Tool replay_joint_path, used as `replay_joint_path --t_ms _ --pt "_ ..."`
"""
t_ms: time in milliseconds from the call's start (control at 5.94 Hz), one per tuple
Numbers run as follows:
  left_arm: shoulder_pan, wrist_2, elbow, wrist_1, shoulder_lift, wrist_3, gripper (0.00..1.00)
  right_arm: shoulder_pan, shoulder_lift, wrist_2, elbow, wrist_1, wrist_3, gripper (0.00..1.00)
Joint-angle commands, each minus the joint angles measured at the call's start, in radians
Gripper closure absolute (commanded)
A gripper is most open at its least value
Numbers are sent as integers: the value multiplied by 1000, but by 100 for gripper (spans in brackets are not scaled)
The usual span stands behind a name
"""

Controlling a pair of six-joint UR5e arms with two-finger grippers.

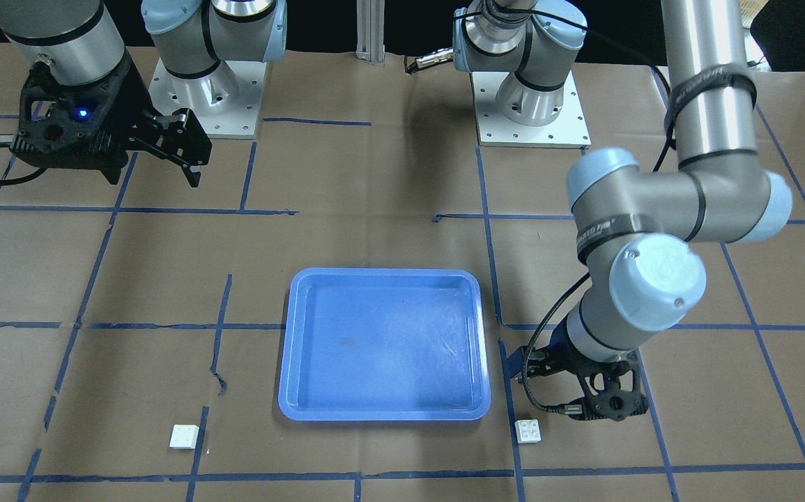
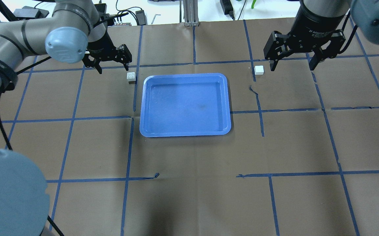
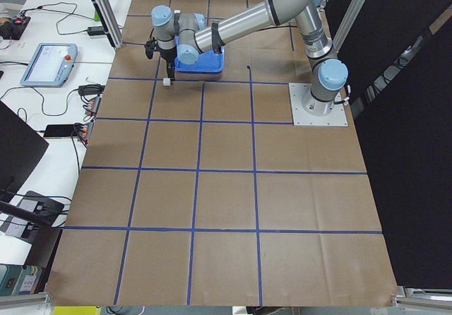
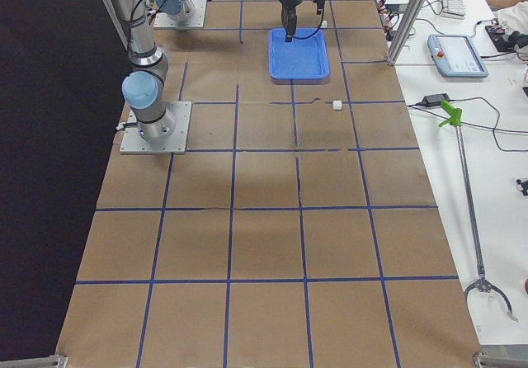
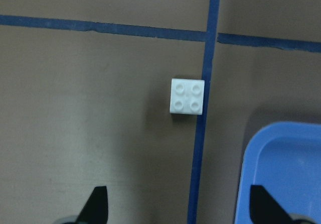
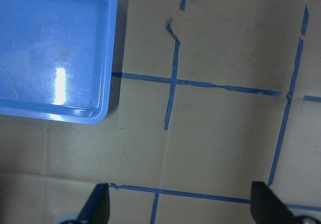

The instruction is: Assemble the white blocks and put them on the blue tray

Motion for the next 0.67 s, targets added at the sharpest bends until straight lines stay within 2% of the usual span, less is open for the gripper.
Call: replay_joint_path --t_ms 0,168,337,505 --pt "0 -1 1 49 -58 6 2 -1 11 -4 0 -10 -355 0" --pt "0 -2 -4 79 -66 6 6 -6 36 -2 0 -48 -631 0" --pt "0 -4 1 87 -72 13 41 -18 72 -5 -5 -114 -945 0" --pt "0 -4 4 87 -74 13 62 -55 94 5 -12 -154 -1170 0"
